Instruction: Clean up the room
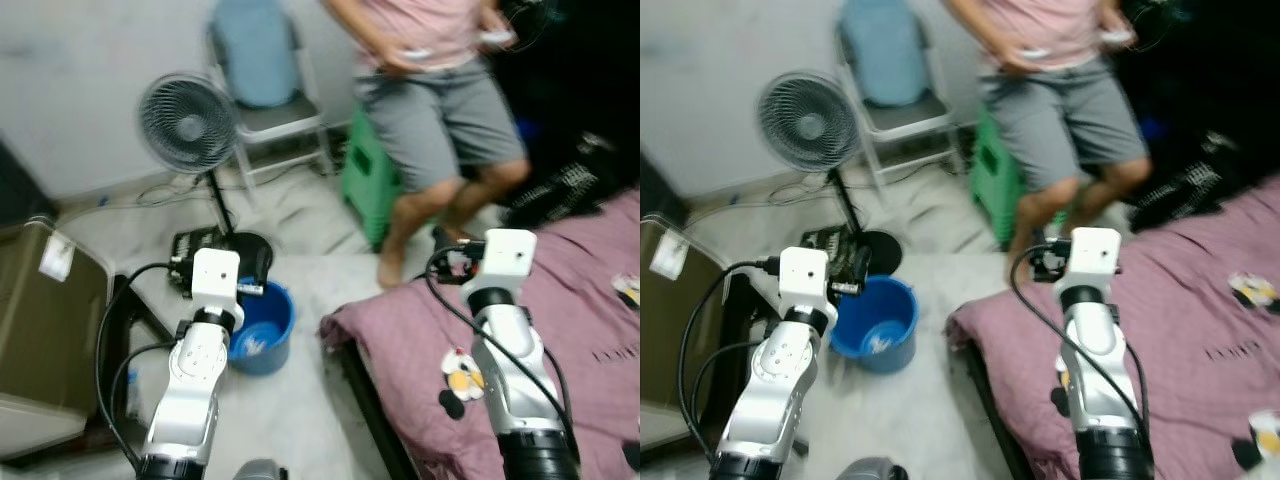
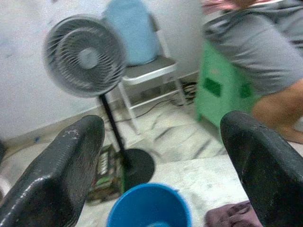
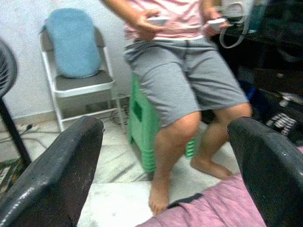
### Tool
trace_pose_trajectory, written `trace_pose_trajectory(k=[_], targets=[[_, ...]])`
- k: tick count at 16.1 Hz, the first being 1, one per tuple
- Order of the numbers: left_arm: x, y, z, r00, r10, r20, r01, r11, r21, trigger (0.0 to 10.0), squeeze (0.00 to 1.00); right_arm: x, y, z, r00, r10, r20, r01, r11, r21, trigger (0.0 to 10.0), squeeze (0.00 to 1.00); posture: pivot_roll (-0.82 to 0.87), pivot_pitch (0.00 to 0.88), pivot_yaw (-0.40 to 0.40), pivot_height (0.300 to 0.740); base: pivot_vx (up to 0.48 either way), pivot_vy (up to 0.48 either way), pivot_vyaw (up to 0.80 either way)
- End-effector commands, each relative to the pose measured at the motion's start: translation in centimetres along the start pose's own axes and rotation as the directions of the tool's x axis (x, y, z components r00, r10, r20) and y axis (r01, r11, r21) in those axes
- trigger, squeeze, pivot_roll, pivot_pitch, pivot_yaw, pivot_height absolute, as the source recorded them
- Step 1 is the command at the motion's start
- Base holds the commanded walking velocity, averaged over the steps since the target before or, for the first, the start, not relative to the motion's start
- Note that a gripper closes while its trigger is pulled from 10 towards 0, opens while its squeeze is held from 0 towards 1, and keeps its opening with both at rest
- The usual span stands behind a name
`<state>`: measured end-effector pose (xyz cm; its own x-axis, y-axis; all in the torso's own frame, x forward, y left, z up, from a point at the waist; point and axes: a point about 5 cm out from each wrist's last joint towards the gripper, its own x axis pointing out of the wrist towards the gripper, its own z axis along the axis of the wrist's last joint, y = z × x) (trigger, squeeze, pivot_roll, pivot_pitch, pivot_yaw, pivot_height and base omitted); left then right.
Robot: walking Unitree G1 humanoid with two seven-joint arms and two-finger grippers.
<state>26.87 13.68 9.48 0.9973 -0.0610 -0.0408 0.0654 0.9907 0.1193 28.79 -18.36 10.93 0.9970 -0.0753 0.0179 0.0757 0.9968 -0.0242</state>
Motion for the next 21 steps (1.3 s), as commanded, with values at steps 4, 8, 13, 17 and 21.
trace_pose_trajectory(k=[4, 8, 13, 17, 21], targets=[[-0.2, 1.6, -0.2, 0.996, 0.088, -0.005, -0.088, 0.996, 0.015, 10.0, 0.0, 0.7, 2.1, 0.3, 0.996, 0.086, 0.009, -0.087, 0.995, 0.042, 10.0, 0.0, -0.02, 0.0, 0.005, 0.74, 0.0, 0.0, 0.6], [-0.2, 2.0, -0.1, 0.993, 0.115, -0.001, -0.115, 0.993, 0.019, 10.0, 0.0, 1.1, 2.5, 0.4, 0.993, 0.116, 0.016, -0.116, 0.992, 0.045, 10.0, 0.0, -0.02, 0.0, 0.005, 0.74, 0.0, 0.0, 0.0], [-0.2, 1.8, 0.0, 0.994, 0.113, 0.003, -0.114, 0.993, 0.022, 10.0, 0.0, 1.2, 2.7, 0.5, 0.99, 0.136, 0.029, -0.137, 0.99, 0.019, 10.0, 0.0, -0.02, 0.0, 0.006, 0.74, 0.0, 0.0, 0.48], [-0.2, 1.7, 0.0, 0.994, 0.107, 0.004, -0.107, 0.994, 0.024, 10.0, 0.0, 1.1, 2.6, 0.4, 0.991, 0.134, 0.029, -0.135, 0.991, 0.018, 10.0, 0.0, -0.03, 0.0, 0.007, 0.74, 0.0, 0.0, 0.8], [0.0, 1.3, 0.3, 0.997, 0.076, 0.014, -0.076, 0.997, 0.032, 10.0, 0.0, 1.2, 2.4, 0.3, 0.991, 0.133, 0.026, -0.133, 0.991, 0.014, 10.0, 0.0, -0.03, 0.0, 0.006, 0.74, 0.0, 0.0, 0.8]])
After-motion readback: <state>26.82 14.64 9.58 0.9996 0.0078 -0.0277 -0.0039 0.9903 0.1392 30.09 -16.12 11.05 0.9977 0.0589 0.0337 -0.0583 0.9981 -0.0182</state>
